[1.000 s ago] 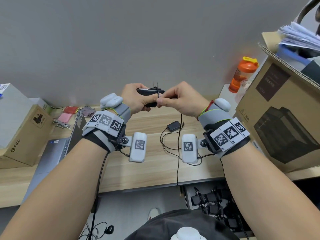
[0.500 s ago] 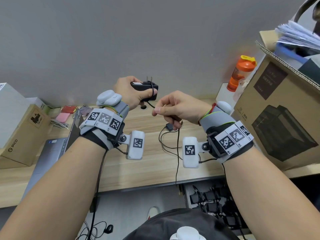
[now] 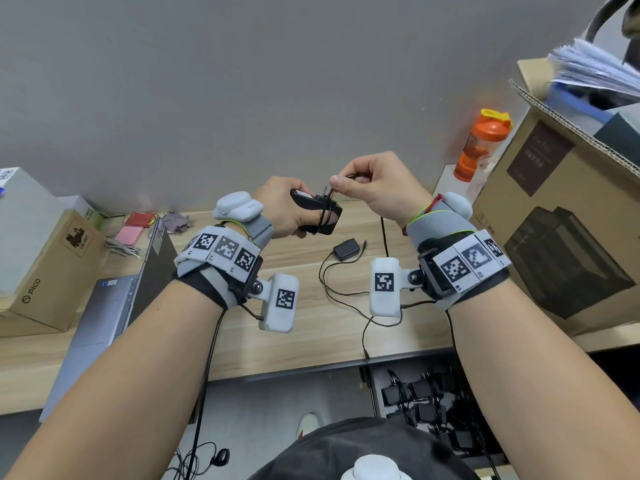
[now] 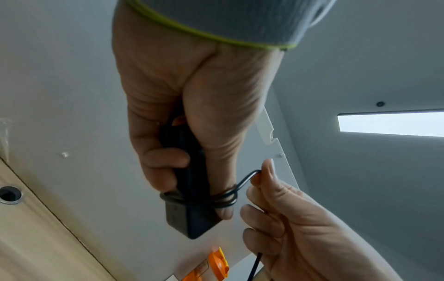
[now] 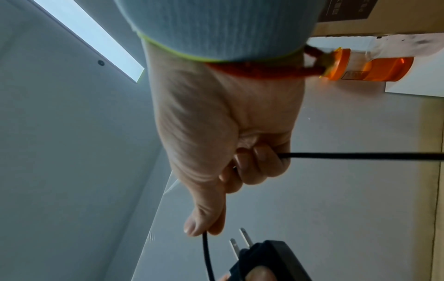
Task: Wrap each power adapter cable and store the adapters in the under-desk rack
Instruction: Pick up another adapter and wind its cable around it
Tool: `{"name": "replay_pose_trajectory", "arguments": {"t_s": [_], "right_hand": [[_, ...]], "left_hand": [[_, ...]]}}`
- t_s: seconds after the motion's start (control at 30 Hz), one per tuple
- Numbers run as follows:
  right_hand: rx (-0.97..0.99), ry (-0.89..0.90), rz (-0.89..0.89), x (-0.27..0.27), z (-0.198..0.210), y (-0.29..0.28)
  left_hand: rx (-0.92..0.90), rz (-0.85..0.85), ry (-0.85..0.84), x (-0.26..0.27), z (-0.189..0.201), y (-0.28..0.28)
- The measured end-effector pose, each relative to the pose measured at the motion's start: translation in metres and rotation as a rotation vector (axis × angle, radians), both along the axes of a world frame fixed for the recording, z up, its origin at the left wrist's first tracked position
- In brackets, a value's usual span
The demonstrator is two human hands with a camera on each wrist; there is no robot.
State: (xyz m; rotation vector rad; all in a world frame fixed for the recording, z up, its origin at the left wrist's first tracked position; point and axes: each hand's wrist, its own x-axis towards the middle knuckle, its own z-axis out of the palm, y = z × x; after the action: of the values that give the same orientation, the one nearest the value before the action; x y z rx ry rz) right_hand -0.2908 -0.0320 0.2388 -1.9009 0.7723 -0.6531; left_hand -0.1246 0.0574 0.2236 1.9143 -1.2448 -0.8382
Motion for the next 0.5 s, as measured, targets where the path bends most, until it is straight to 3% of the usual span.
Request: {"name": "replay_pose_trajectory", "arguments": {"t_s": [0.3,0.5], "right_hand": [[0.003,-0.059,-0.018,-0.004,-0.012,-0.009],[0.015,-0.255,-0.112,-0.007,-0.007,-0.01]], "left_hand": [[-0.047,-0.128,0.139,-0.015,0.005,0.008],[-0.049,-0.04,0.131,-0.013,0.01,0.005]]}}
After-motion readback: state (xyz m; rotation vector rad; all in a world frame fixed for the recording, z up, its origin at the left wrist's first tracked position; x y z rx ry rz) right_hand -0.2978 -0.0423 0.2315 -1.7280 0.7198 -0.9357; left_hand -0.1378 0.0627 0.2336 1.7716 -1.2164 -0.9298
